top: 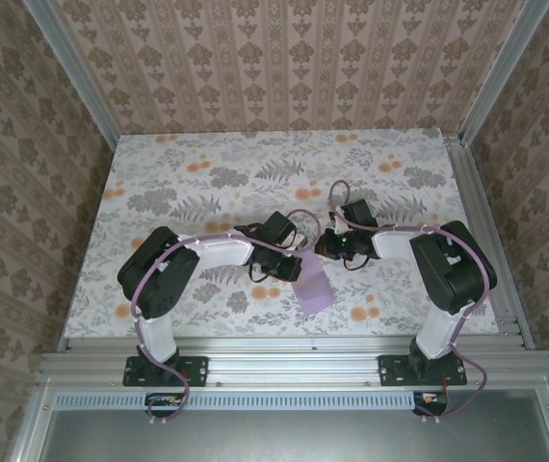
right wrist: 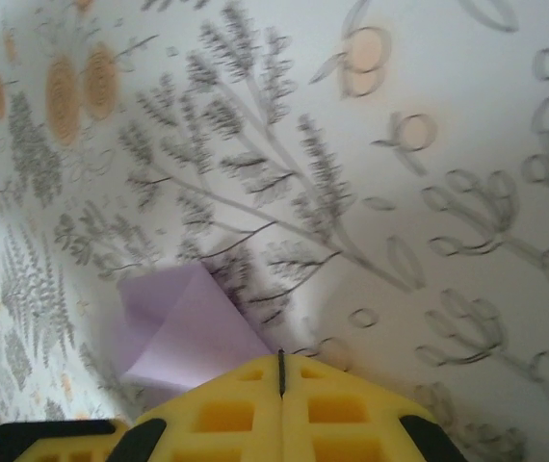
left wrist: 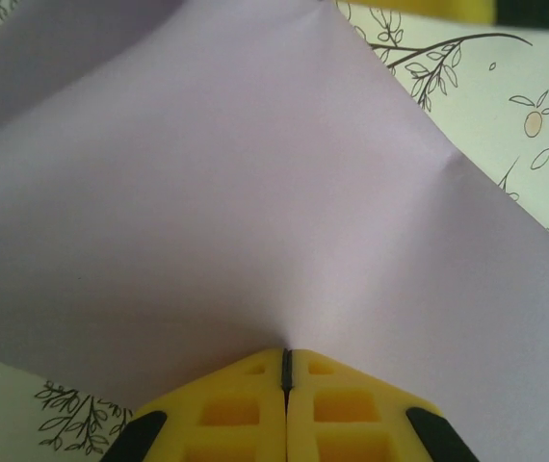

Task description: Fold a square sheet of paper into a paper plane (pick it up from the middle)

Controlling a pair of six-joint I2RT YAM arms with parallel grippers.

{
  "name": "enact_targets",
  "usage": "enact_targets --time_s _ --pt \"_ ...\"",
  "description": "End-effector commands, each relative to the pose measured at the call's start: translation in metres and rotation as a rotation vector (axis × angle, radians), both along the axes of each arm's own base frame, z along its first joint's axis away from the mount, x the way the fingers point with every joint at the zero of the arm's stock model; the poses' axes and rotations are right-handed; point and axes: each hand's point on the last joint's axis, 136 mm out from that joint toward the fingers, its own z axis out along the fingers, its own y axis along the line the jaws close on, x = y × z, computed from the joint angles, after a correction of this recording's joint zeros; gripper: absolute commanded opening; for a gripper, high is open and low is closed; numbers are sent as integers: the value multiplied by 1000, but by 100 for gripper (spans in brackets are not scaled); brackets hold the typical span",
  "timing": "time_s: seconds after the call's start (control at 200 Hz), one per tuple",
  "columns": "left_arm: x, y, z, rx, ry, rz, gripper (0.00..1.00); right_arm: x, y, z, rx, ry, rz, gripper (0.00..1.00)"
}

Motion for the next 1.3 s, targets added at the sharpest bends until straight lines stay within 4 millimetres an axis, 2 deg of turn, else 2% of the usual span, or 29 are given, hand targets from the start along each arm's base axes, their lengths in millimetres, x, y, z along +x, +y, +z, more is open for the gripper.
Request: enact_targets --time_s 0.0,0.165,0.24,0.3,0.37,0.425,0.54,0.63,0.85,1.08,1.295 --pt "-31 64 -54 284 120 0 6 -3 6 14 24 -33 -7 0" --pt "-30 65 -52 283 118 -1 6 -5 9 27 24 -62 -8 0" --pt "-32 66 -53 285 122 -2 6 -9 12 27 18 -54 1 0" --pt "-32 67 -52 285 121 1 6 -13 8 28 -7 -54 -10 0" --pt "-33 69 -52 285 122 2 6 -15 3 40 -16 -88 -27 0" --pt "-34 68 -52 276 124 2 6 -19 11 44 16 -83 -6 0" --pt "-33 66 -52 274 126 -4 6 -20 22 26 31 -37 19 0" --pt "-32 65 -49 265 119 -6 6 -14 23 13 26 -18 7 0" --pt "-33 64 -50 256 121 -4 6 2 23 -4 20 -36 -32 0" --pt "-35 67 -51 244 114 -1 5 19 3 -20 -48 -22 -108 0" --pt "-43 79 -61 282 130 -4 4 36 -12 -28 -60 -14 -191 0"
